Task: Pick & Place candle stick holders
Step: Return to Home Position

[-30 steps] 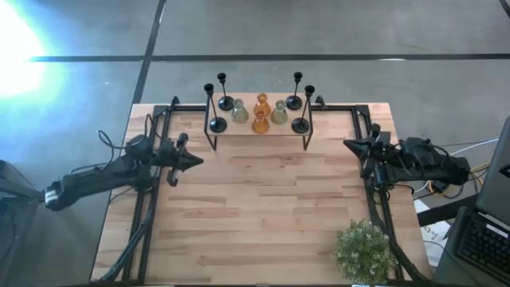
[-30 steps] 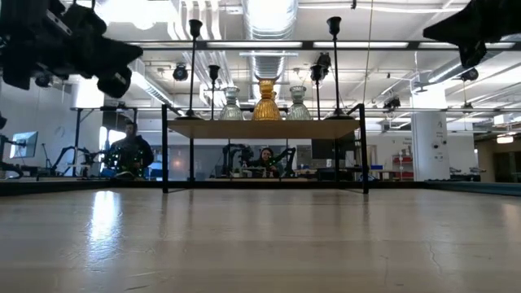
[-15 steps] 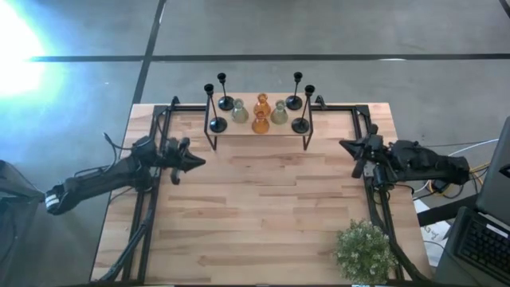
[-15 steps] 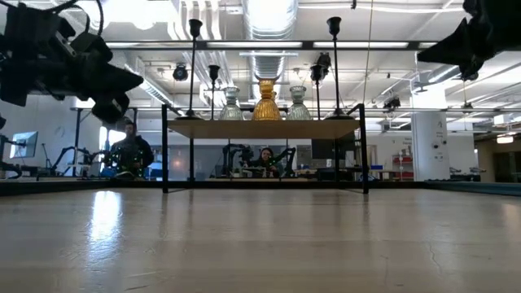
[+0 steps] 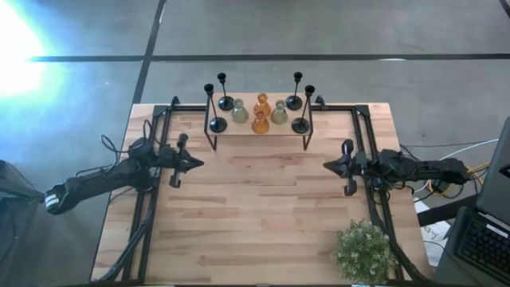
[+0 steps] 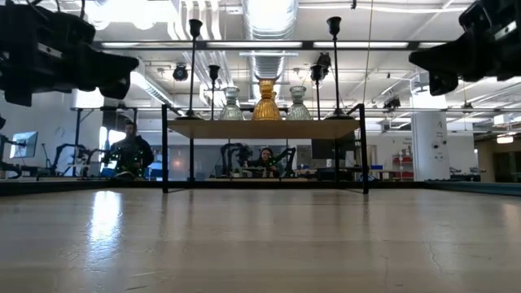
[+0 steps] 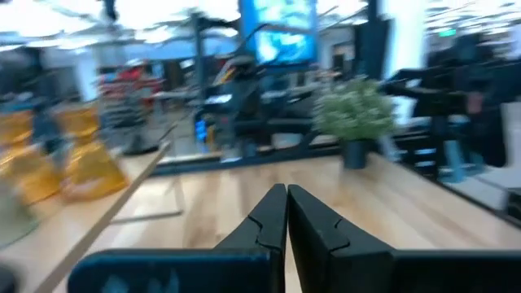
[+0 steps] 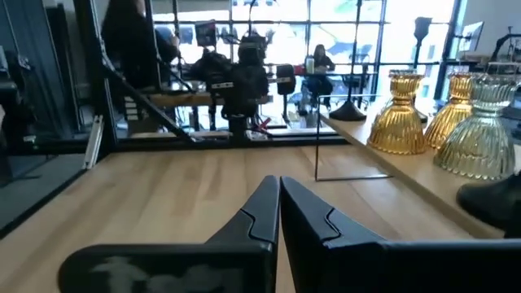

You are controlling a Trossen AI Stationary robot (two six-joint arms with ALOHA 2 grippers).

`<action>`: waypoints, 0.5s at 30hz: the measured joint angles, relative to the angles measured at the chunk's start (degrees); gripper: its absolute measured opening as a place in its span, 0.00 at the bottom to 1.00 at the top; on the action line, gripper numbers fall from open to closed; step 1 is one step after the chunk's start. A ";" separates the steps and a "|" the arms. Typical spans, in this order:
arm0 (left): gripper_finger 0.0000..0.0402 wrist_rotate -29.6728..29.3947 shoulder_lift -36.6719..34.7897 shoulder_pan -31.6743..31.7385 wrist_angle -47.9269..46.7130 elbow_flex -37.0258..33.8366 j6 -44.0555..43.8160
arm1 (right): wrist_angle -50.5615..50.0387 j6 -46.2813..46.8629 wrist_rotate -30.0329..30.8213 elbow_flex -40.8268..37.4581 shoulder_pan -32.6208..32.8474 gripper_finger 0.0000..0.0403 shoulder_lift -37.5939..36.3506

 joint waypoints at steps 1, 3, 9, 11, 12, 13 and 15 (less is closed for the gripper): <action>0.05 1.68 0.00 0.00 0.45 -0.01 0.00 | 0.95 -0.01 -0.31 -1.16 -0.01 0.02 -0.54; 0.05 4.89 -0.02 0.04 0.79 -0.02 -0.04 | 2.78 0.13 -0.33 -3.03 -0.01 0.02 -1.77; 0.04 8.82 -0.02 0.04 0.39 -0.04 0.70 | -1.77 -3.35 -2.86 -4.01 -0.01 0.02 -5.20; 0.05 8.81 0.00 0.04 -0.12 -0.06 1.16 | -1.82 -4.77 -2.84 -4.01 -0.01 0.02 -5.10; 0.05 8.82 -0.02 0.04 -0.38 -0.07 1.67 | -1.78 -5.72 -2.69 -4.01 -0.01 0.02 -4.77; 0.04 8.80 -0.02 0.04 -0.47 -0.07 2.10 | -1.75 -6.93 -2.69 -4.01 -0.01 0.02 -4.34; 0.04 8.80 0.00 0.04 -1.04 -0.07 2.34 | -1.81 -8.63 -2.69 -4.01 -0.01 0.02 -3.69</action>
